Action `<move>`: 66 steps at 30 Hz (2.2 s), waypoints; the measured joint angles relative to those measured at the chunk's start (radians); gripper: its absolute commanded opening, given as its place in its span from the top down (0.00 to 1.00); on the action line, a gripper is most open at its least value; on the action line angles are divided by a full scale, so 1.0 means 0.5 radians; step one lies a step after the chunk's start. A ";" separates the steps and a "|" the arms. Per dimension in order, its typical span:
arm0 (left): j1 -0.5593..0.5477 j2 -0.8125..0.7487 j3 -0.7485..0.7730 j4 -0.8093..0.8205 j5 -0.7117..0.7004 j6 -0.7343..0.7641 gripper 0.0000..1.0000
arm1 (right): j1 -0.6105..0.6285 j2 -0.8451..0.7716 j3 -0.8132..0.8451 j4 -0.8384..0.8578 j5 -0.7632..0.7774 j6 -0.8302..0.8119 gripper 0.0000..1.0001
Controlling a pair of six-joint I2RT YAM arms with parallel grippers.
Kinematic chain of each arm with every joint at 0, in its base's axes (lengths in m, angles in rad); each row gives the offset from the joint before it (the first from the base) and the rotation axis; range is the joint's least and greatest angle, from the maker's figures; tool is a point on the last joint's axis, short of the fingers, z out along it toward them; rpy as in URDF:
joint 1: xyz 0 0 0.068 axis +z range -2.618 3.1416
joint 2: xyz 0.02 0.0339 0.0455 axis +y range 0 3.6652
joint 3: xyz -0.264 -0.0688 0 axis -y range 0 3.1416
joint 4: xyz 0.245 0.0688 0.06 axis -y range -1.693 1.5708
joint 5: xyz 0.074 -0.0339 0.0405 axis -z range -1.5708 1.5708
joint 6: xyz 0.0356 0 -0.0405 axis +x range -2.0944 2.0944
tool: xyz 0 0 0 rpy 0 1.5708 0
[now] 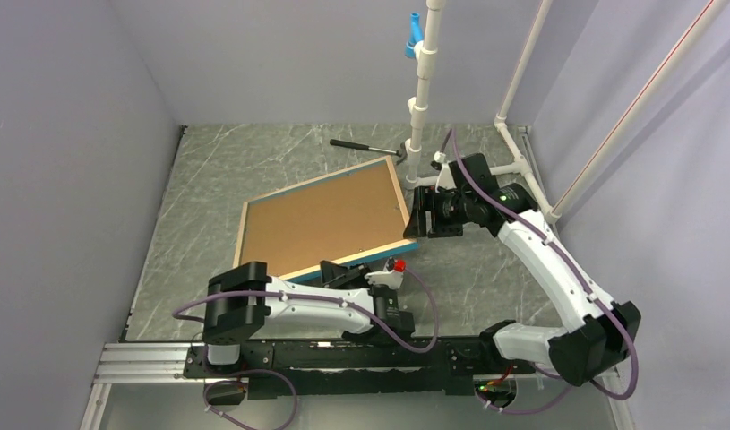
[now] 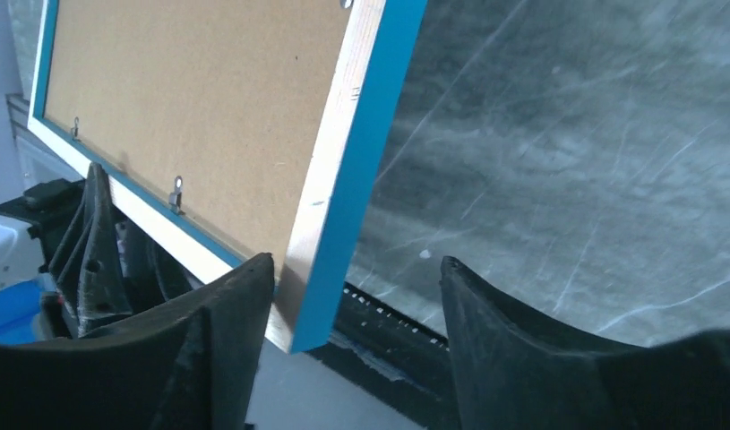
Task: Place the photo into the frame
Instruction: Turn over the photo frame at the center of the board.
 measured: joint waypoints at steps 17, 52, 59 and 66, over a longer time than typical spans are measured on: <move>0.007 -0.678 0.016 0.237 0.135 0.594 1.00 | 0.005 -0.314 0.085 0.335 0.014 -0.315 0.00; 0.009 -1.121 -0.109 0.594 0.444 1.096 1.00 | 0.236 -0.771 -0.697 1.266 -1.035 -2.414 0.17; 0.009 -1.121 -0.111 0.600 0.481 1.115 1.00 | 0.330 -0.609 -0.694 1.299 -0.929 -2.544 0.48; 0.011 -1.196 -0.101 0.623 0.369 1.238 0.94 | 0.363 -0.607 -0.634 1.147 -0.898 -2.778 0.95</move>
